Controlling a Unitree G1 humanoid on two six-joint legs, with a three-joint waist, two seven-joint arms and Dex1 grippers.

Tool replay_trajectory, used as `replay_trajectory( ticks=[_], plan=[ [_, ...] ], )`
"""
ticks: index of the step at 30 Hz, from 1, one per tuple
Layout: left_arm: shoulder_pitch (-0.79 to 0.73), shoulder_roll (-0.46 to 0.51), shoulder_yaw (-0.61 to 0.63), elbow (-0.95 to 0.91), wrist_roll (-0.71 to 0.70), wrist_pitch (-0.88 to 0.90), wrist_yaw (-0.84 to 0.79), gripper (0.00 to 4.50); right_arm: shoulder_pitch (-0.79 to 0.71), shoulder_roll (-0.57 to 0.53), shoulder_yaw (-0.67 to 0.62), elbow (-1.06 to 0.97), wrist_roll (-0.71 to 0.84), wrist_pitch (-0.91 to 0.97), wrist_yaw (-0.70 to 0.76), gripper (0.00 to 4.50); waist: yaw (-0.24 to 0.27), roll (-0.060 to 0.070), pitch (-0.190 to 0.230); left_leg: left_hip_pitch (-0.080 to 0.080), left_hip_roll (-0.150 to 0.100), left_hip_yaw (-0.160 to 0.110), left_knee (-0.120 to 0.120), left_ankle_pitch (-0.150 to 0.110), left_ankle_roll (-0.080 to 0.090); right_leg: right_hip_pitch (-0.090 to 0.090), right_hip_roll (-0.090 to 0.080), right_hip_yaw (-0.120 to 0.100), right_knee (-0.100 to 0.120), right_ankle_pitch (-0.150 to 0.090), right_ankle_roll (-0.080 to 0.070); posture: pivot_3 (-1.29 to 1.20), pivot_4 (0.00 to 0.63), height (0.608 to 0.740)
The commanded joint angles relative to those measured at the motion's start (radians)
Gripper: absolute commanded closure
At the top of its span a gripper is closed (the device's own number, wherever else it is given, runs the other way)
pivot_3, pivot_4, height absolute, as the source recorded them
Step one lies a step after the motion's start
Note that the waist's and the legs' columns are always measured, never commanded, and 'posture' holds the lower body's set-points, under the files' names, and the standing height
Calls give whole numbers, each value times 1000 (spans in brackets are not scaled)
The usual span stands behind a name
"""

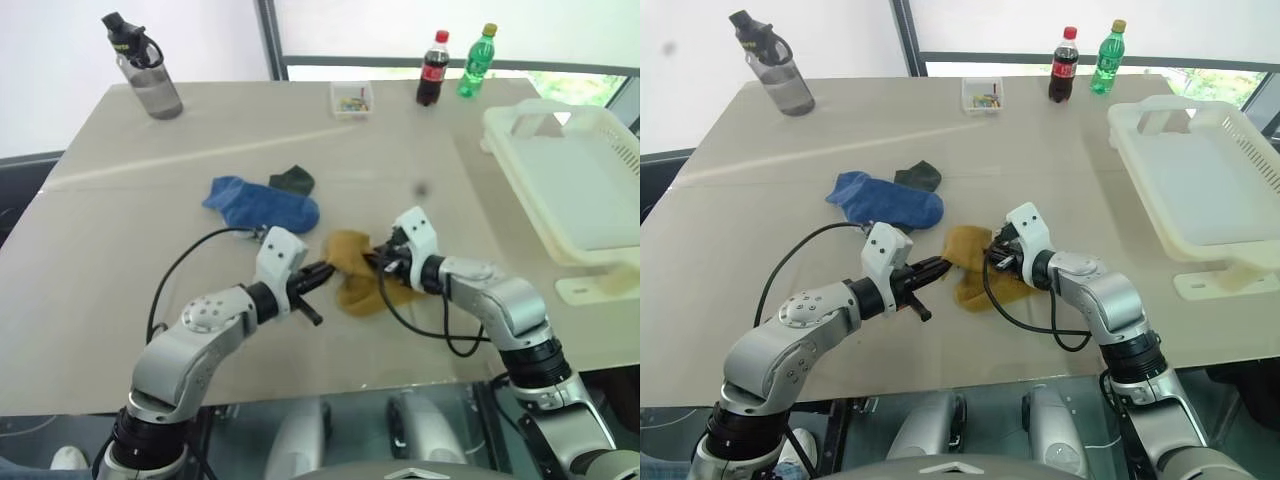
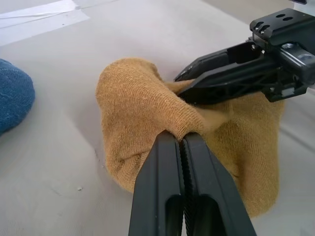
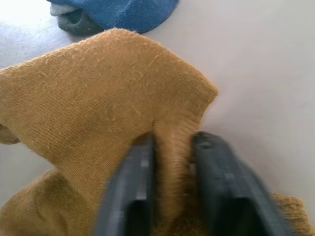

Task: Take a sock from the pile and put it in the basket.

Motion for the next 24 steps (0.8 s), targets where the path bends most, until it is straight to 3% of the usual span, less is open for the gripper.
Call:
replay_trajectory(
  ticks=[1, 9, 16, 24],
  plan=[
    [5, 5, 19, -31, -2, -16, 4, 4500, -7, -4, -14, -50, 10, -6, 18, 4304, 0, 0, 0, 0, 0, 0, 0, 0, 0, 0, 0, 0, 0, 0, 0, 0, 150, 740],
    [16, 14, 27, -66, -38, -16, -23, 4500, -3, -23, -83, -139, 48, 19, 20, 4304, 2, 0, 0, 0, 0, 0, 0, 0, 0, 0, 0, 0, 0, 0, 0, 0, 150, 740],
    [27, -29, 74, -143, -207, 73, -8, 4500, 25, -90, -198, -345, 159, 167, 3, 4304, 2, 0, 1, -1, 1, 0, 0, 0, 0, 0, -1, 0, -1, 0, 0, 0, 150, 740],
    [43, 6, 32, -216, -260, 158, 37, 4500, 75, -148, -291, -464, 247, 360, -46, 4304, 2, 0, 1, 0, 0, 0, 0, 0, 0, 0, 0, 0, 0, 0, 0, 0, 150, 740]
  ],
)
